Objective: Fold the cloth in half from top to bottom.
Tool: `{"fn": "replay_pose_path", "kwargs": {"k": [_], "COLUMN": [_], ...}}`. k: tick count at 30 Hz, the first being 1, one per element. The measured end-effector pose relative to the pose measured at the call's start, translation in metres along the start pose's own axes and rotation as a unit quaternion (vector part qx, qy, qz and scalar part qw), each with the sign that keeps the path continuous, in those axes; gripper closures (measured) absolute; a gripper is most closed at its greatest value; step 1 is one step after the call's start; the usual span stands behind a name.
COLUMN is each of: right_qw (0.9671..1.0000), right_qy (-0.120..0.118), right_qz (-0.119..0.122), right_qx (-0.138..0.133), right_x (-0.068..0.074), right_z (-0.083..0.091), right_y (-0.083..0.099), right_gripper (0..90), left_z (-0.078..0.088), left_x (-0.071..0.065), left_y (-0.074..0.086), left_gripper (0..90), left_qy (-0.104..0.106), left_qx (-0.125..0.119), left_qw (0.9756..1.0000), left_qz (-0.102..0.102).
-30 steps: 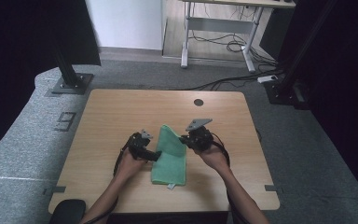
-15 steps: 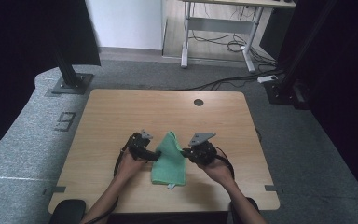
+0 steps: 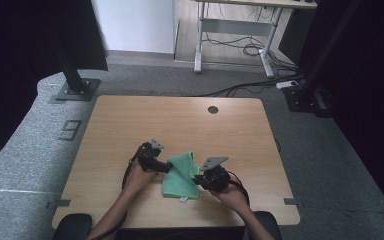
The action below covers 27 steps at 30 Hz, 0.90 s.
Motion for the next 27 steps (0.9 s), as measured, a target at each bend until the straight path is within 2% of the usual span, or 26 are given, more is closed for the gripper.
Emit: {"fn": "replay_pose_path", "kwargs": {"k": [9,13,18,21,23,25,27], "right_qw": [0.9997,0.9996,0.9994,0.9994,0.9994,0.9995,0.9994], "right_qy": [-0.006,-0.003,-0.001,-0.003,-0.002,-0.002,-0.001], "right_qz": [-0.016,-0.012,-0.016,-0.021,-0.022,-0.020,-0.023], "right_qx": [0.018,0.027,0.029,0.027,0.026,0.026,0.025], "right_x": [0.005,0.007,0.007,0.006,0.006,0.006,0.006], "right_z": [-0.013,-0.017,-0.018,-0.019,-0.019,-0.019,-0.019], "right_y": [0.020,0.024,0.025,0.026,0.025,0.025,0.026], "right_gripper": [80.1,79.9,79.2,79.2,79.2,79.2,79.1], "left_z": [0.000,0.002,0.016,0.027,0.034,0.039,0.042], "left_x": [0.000,0.002,0.007,0.010,0.009,0.006,0.004], "left_y": [0.000,-0.001,-0.005,-0.011,-0.017,-0.021,-0.025], "left_gripper": [0.0,0.0,0.8,0.9,1.6,3.3,3.7], "left_qy": [0.003,0.014,0.014,0.015,0.025,0.023,0.032], "left_qx": [0.000,0.002,-0.004,-0.015,-0.026,-0.034,-0.035], "left_qw": [1.0000,0.9998,0.9992,0.9989,0.9979,0.9970,0.9963], "left_qz": [-0.003,-0.013,-0.037,-0.042,-0.053,-0.066,-0.072]}}
Point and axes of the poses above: each handheld gripper's, and its own axes: z roughly backward along the jaws, y roughly out of its underside, x roughly to its left, the point moved 2 cm from there along -z, roughly forward along the jaws, and after that the axes turned 12 degrees about -y, right-handed, at the moved point
